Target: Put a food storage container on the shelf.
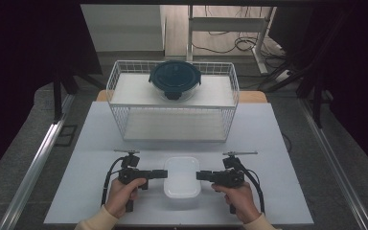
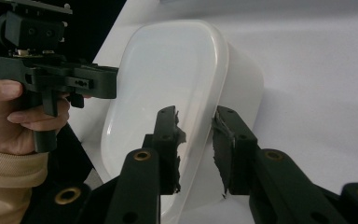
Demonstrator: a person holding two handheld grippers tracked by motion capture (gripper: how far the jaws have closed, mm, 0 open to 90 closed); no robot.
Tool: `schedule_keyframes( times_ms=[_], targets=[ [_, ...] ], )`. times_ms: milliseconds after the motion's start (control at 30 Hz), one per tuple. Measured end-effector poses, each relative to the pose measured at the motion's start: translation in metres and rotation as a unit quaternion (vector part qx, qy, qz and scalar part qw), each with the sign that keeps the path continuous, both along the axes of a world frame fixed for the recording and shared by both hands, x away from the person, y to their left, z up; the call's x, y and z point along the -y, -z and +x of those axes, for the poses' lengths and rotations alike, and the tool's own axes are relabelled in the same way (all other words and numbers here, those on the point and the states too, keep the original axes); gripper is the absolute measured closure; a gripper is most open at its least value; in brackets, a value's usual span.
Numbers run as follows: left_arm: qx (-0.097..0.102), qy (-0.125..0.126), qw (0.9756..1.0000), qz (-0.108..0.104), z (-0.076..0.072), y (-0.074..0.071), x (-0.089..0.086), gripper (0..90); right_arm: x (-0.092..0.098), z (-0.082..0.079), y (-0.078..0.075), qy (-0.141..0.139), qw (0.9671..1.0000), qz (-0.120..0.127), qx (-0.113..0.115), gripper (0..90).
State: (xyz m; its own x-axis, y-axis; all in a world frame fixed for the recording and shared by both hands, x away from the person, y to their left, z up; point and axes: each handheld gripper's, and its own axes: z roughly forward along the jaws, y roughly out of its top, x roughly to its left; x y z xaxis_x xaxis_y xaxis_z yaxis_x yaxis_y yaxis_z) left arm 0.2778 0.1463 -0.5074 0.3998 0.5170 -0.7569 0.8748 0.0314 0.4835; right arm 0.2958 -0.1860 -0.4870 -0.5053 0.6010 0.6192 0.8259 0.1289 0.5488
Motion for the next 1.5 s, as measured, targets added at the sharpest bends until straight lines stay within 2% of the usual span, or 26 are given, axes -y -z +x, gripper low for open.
schedule_keyframes(
  times_ms=[267,433,567,767,1167,1333,1500],
  targets=[
    [0.026,-0.002,0.9996,0.002,-0.006,-0.010,-0.003,78.6,0.001,-0.006,-0.006,0.000,0.9998,0.005,0.021,77.4],
    [0.047,-0.002,0.9986,0.024,-0.010,-0.015,-0.002,79.5,-0.001,-0.009,-0.010,-0.005,0.9992,-0.001,0.039,78.8],
    [0.050,0.000,0.9986,0.017,-0.010,-0.017,-0.003,79.6,-0.001,-0.010,-0.012,-0.007,0.9990,-0.001,0.045,78.8],
    [0.066,0.002,0.9977,0.018,-0.013,-0.025,-0.004,79.7,-0.001,-0.012,-0.019,-0.010,0.9982,0.002,0.059,78.8],
    [0.105,0.001,0.9942,0.020,-0.023,-0.049,-0.007,79.8,-0.004,-0.021,-0.041,-0.020,0.9942,-0.001,0.106,78.7],
    [0.119,0.000,0.9926,0.022,-0.024,-0.057,-0.009,79.9,-0.005,-0.020,-0.049,-0.025,0.9924,0.000,0.121,78.7],
    [0.124,-0.001,0.9920,0.021,-0.022,-0.061,-0.013,79.9,-0.009,-0.017,-0.054,-0.027,0.9917,0.000,0.126,78.7]
  ],
)
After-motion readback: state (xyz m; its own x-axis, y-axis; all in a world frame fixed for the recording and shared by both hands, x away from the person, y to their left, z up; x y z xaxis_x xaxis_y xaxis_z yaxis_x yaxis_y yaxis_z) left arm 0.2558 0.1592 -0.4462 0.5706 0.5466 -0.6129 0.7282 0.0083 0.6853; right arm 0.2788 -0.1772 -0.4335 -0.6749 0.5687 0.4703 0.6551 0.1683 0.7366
